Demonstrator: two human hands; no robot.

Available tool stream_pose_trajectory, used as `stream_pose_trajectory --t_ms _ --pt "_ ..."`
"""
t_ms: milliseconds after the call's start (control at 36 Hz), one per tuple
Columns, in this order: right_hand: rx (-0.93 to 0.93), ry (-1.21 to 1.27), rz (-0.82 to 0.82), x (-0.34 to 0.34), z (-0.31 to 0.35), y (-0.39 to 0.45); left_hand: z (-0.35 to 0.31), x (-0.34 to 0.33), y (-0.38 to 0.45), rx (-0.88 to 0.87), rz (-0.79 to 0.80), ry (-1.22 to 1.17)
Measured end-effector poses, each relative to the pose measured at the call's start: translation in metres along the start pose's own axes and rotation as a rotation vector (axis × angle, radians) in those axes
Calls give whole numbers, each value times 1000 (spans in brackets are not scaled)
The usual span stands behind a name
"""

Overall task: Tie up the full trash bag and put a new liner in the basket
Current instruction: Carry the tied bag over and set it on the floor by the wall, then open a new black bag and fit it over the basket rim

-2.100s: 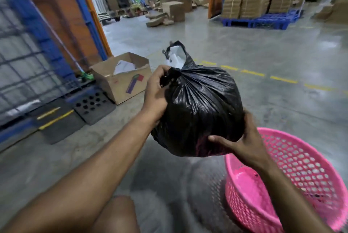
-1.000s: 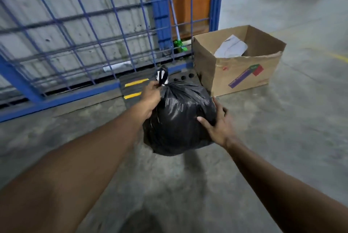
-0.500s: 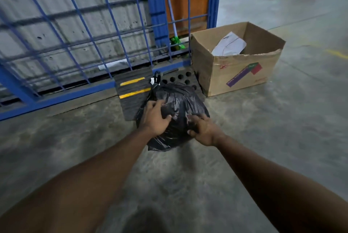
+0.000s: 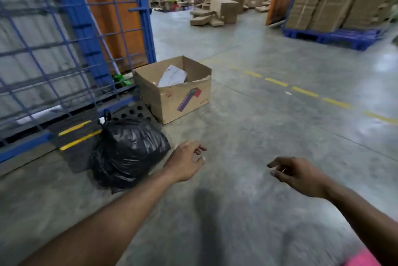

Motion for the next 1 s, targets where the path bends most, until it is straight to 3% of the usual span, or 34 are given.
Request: stream_pose_trajectory --t_ms 167,333,472,583,750,889,1000 --pt "-163 64 -265 36 -66 -181 -128 -87 -5 -263 145 -103" --pt "-390 35 -392 59 -110 -340 -270 -189 -46 -531 334 -172" --pt "-488 -6 -413 73 -138 -410 -356 -266 -105 -743 493 -138" --pt "-527 71 -470 74 -167 -438 -396 -307 -145 -894 522 16" --pt "-669 329 -648 17 -249 -502 -435 -380 -168 -906 540 335" --pt "-884 514 -630 -70 -338 -552 -437 -413 -152 -817 584 417" --pt "-1147 649 -589 -152 -409 -595 -429 -426 -155 -861 506 535"
Point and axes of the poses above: each hand's wrist, its own y-axis towards the middle knuckle, its own x-axis out of the back of the hand, z = x × y, the point moved 5 cm from there along y, towards the middle knuckle, and after that the axes turned 7 degrees about z, right-handed, at the moved point
